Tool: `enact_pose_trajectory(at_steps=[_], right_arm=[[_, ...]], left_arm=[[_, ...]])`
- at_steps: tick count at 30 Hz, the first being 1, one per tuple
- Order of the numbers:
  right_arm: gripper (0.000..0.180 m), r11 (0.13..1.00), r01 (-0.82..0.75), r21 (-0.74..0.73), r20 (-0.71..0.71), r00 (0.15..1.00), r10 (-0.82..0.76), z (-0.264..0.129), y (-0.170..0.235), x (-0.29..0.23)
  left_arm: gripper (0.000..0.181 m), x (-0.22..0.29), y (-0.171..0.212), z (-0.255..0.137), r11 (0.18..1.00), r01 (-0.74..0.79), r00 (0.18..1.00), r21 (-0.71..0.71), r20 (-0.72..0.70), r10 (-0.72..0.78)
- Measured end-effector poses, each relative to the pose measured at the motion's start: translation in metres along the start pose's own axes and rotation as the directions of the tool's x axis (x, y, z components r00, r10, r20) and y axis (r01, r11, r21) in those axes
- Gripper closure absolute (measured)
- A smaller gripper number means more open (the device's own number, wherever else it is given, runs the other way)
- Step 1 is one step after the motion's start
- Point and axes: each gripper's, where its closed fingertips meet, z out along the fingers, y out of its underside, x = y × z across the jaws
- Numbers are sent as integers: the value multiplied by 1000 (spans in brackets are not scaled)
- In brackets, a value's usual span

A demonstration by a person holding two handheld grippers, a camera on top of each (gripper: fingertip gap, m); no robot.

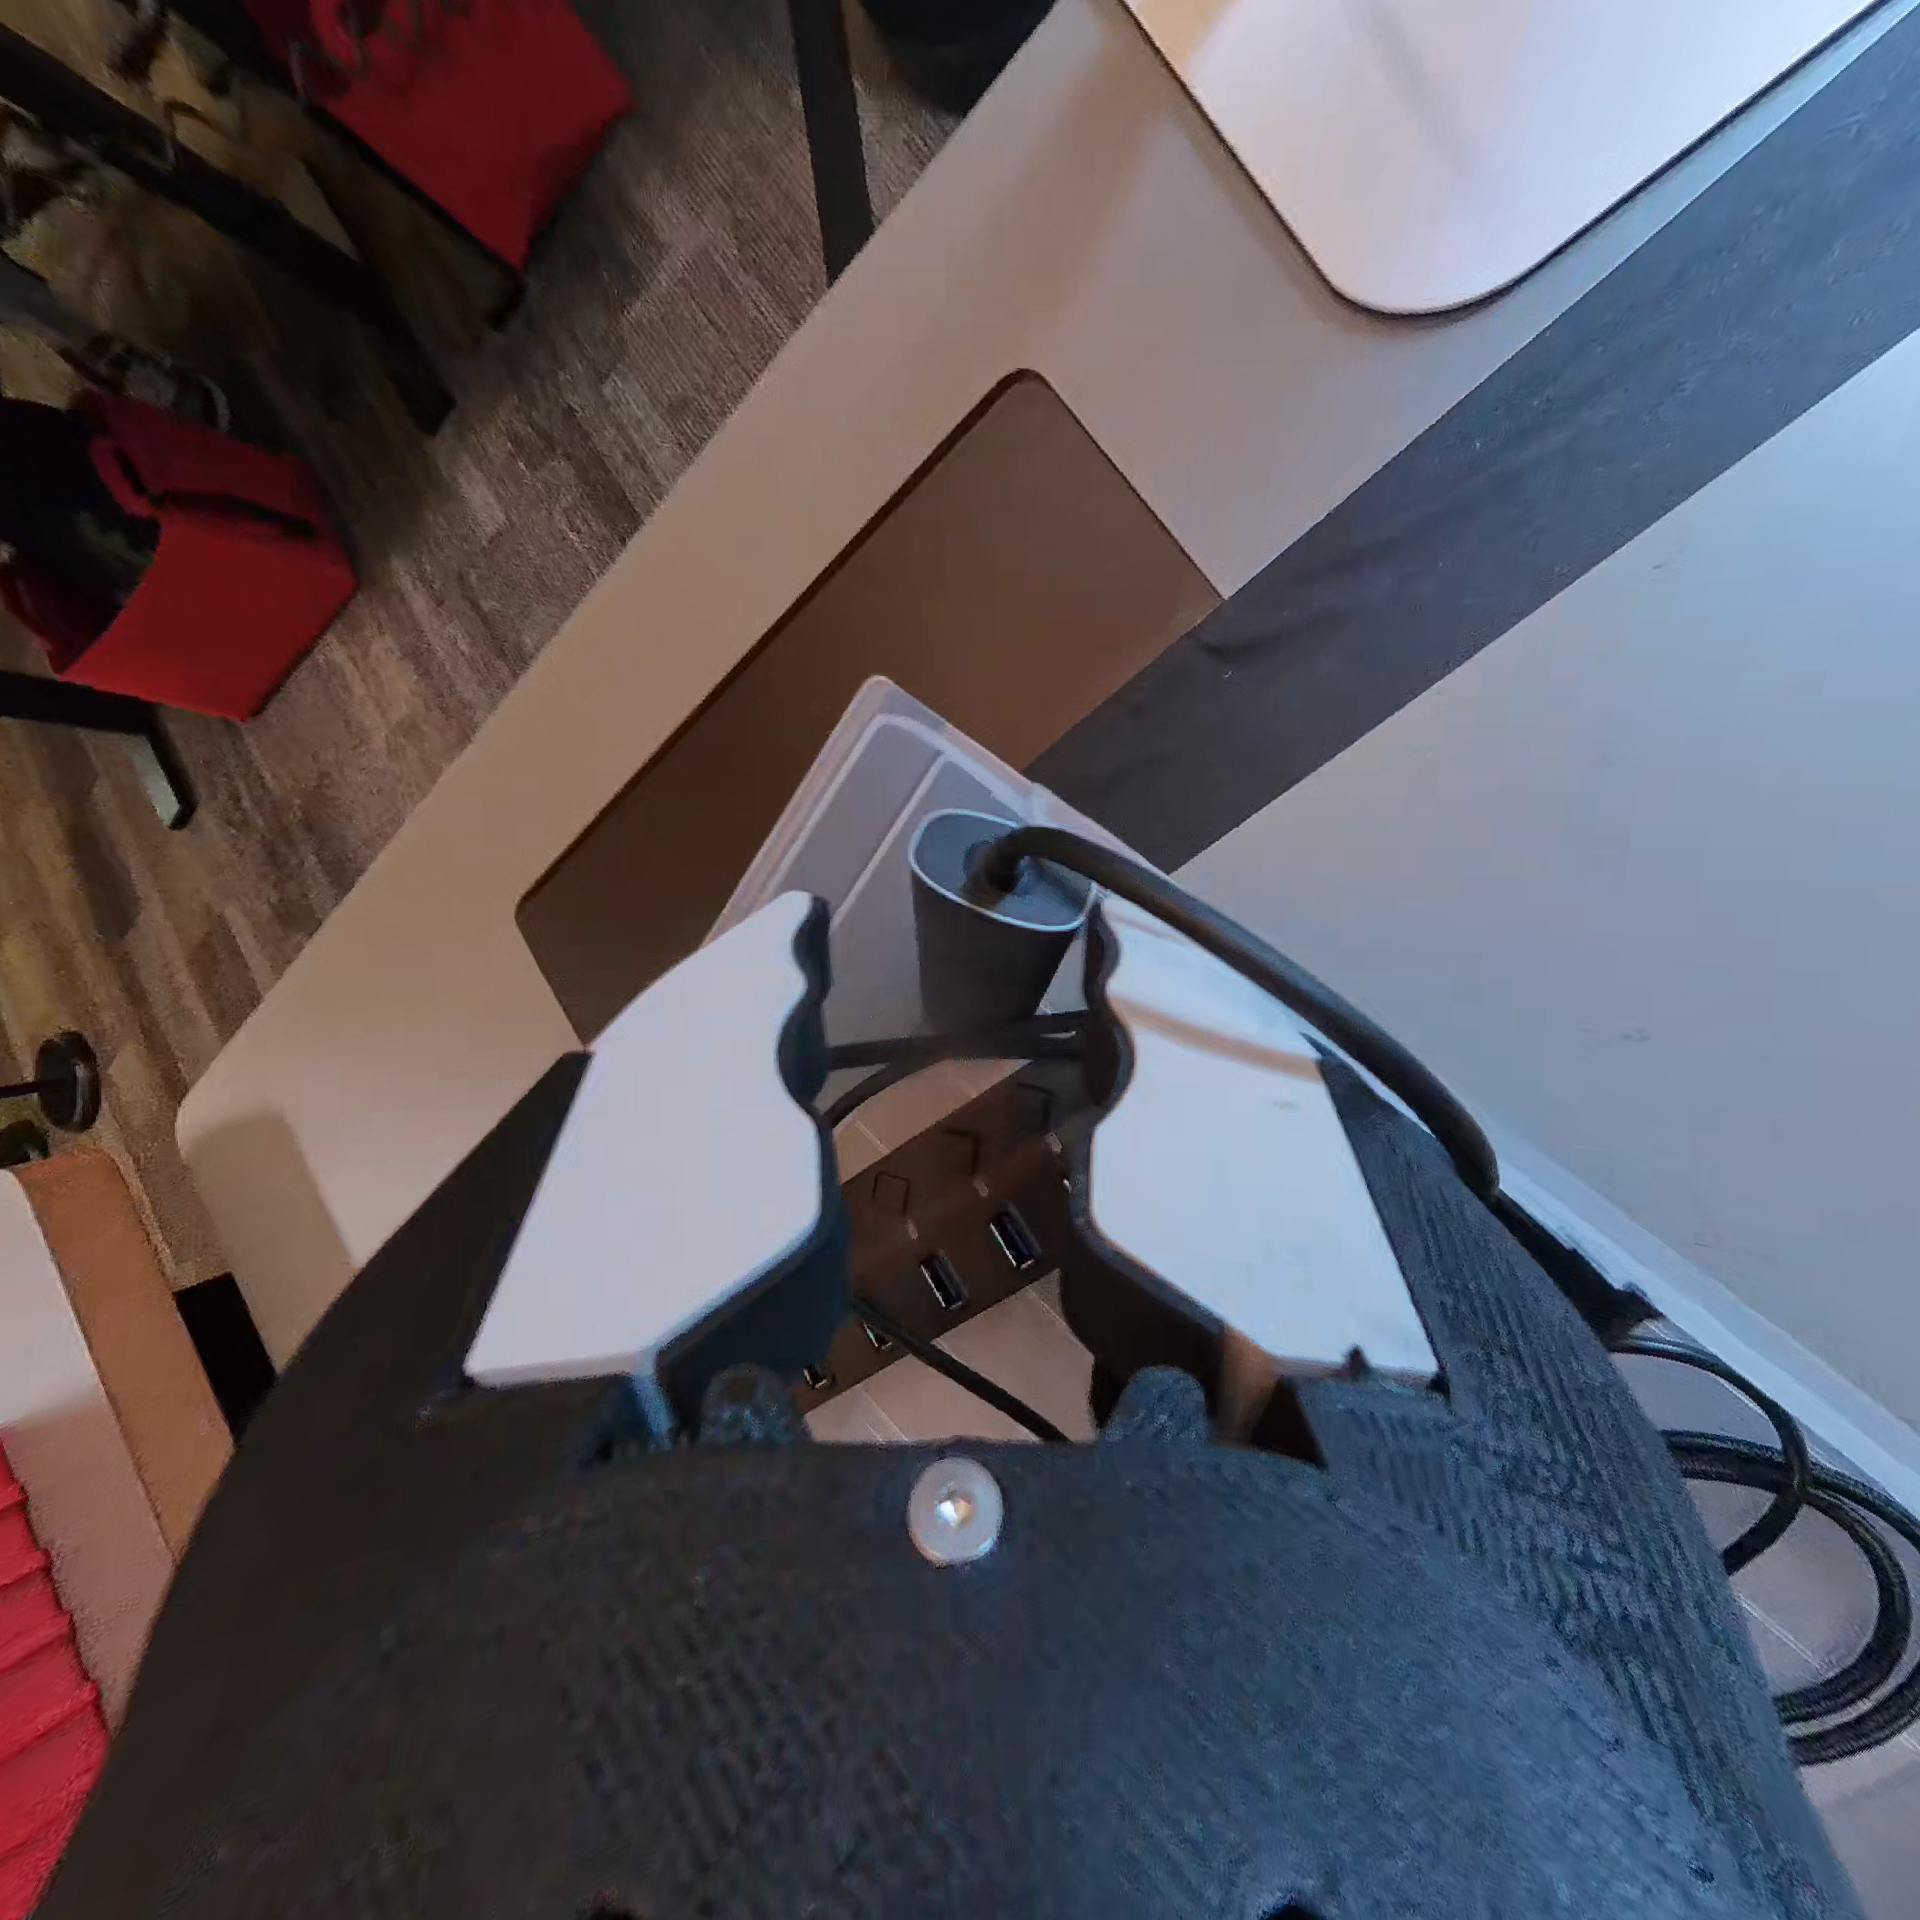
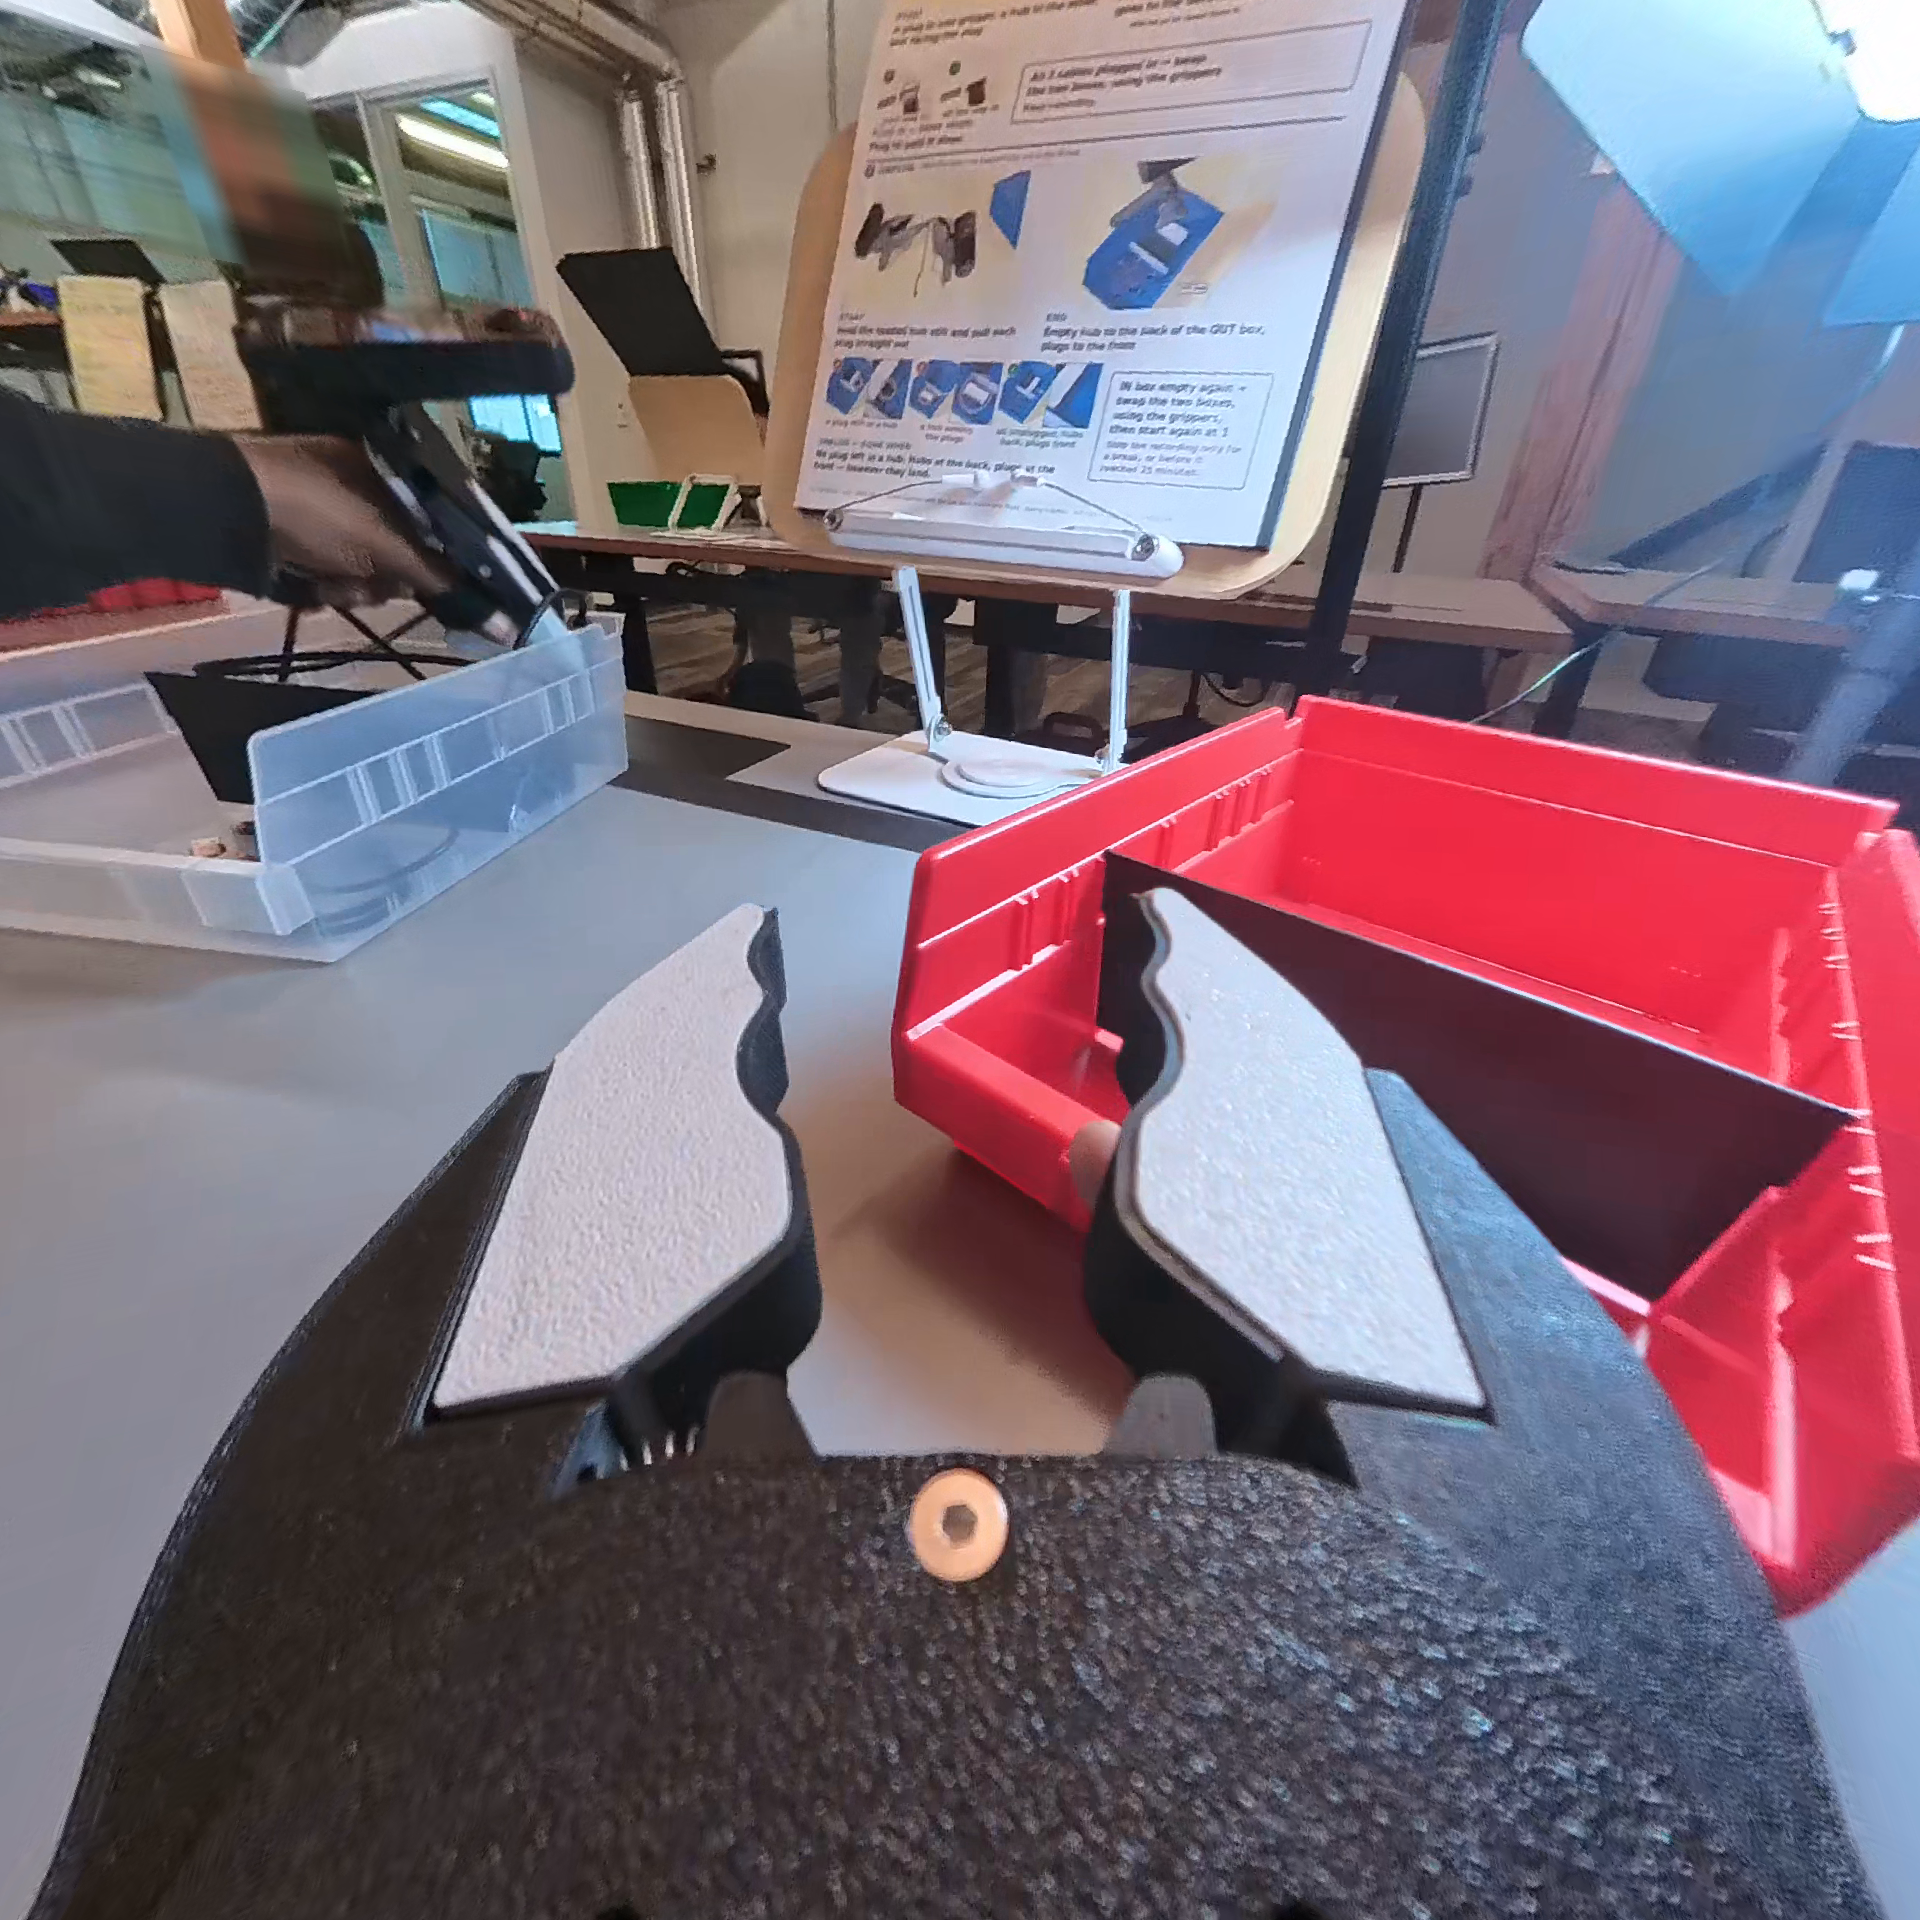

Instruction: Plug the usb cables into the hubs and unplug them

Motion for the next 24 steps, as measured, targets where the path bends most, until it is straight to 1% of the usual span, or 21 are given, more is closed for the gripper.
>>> enact_pose_trajectory(at_steps=[1,2,4,6,9,12,15,18,20,21,24], right_arm=[[117,1000,-3,6,-1,1000,3,-1,-2,1],[117,1000,-5,10,-1,1000,5,-1,-3,2],[118,1000,-3,11,2,1000,3,-2,-3,2],[119,1000,-2,10,9,1000,2,-2,-3,1],[119,1000,3,7,26,1000,-3,-2,-3,-3],[118,1000,0,-7,52,999,0,-1,-1,-8],[117,1000,5,-18,71,997,-3,-1,1,-13],[117,1000,26,-11,81,996,-25,-3,-1,-17],[117,999,41,1,89,995,-41,-4,-3,-20],[117,999,45,8,97,994,-45,-4,-4,-22],[118,998,62,29,124,990,-65,-6,-7,-28]], left_arm=[[139,-1,1,4,1000,0,1000,-5,13,0],[149,-1,0,8,1000,-7,1000,8,19,7],[151,-2,-1,9,1000,10,1000,19,28,-11],[151,-6,-5,1,998,30,999,48,36,-31],[151,-17,-21,-31,986,68,997,150,32,-74],[152,-35,-47,-87,942,134,990,307,2,-142],[151,-47,-75,-159,854,186,982,485,-68,-175],[151,-32,-100,-243,720,193,979,666,-179,-97],[152,-3,-109,-299,612,166,971,773,-238,37],[151,15,-109,-323,551,145,964,822,-242,108],[152,78,-93,-364,448,153,921,881,-291,259]])
